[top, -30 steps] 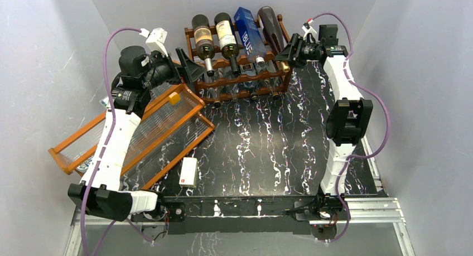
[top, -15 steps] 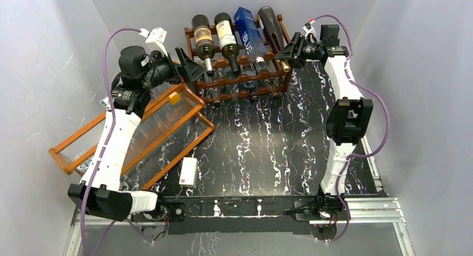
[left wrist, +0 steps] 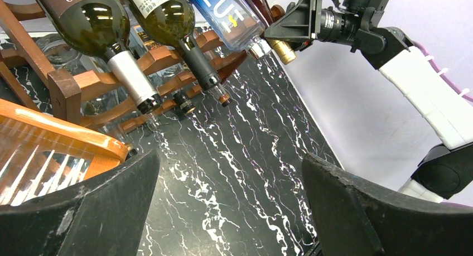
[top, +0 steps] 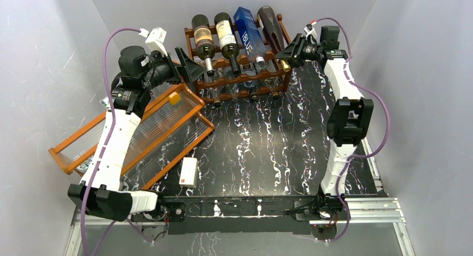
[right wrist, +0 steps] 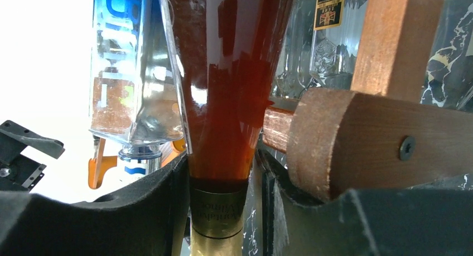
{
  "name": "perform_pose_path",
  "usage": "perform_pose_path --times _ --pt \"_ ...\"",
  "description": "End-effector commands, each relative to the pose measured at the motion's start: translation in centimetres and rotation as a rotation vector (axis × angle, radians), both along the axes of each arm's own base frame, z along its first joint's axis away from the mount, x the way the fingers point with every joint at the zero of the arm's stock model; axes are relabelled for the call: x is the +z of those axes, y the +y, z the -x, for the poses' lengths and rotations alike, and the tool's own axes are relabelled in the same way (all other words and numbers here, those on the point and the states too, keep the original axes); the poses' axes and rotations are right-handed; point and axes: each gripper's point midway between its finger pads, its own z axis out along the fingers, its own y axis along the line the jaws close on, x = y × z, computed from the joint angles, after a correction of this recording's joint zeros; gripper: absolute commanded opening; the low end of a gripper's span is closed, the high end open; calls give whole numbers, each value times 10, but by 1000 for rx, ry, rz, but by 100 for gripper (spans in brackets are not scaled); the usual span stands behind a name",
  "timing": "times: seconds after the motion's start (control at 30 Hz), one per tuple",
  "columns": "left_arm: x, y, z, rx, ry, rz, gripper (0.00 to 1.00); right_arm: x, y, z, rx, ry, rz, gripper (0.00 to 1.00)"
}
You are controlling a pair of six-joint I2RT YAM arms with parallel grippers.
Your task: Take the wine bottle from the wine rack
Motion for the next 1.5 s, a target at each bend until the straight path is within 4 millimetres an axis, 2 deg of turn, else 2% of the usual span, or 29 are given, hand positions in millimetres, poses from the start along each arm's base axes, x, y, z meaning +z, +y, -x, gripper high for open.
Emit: perform_pose_path --times 0.0,0.1,0.4,0.57,0.97,1.13,1.3,1.4,1.47 --pt "21 -3 13 -25 -59 23 98 22 35 1 26 -140 -31 55" --pt "20 -3 13 -26 -59 23 98 24 39 1 8 -143 -23 55" --pt "19 -2 15 -21 -61 20 98 28 48 1 2 -146 -23 44" --pt "21 -1 16 -20 -65 20 98 26 51 1 -14 -143 -15 52" --pt "23 0 17 -17 -71 16 98 20 55 -3 -20 -133 -19 54" --pt "24 -1 16 -19 -71 19 98 25 54 -2 -35 -146 -24 42" --pt "26 -1 15 -18 -75 20 98 56 55 6 -62 -226 -130 20" --pt "27 0 16 -13 -78 16 98 81 52 13 -71 -285 -182 2" --pt "26 1 15 -11 -77 13 98 86 49 14 -81 -303 -179 0"
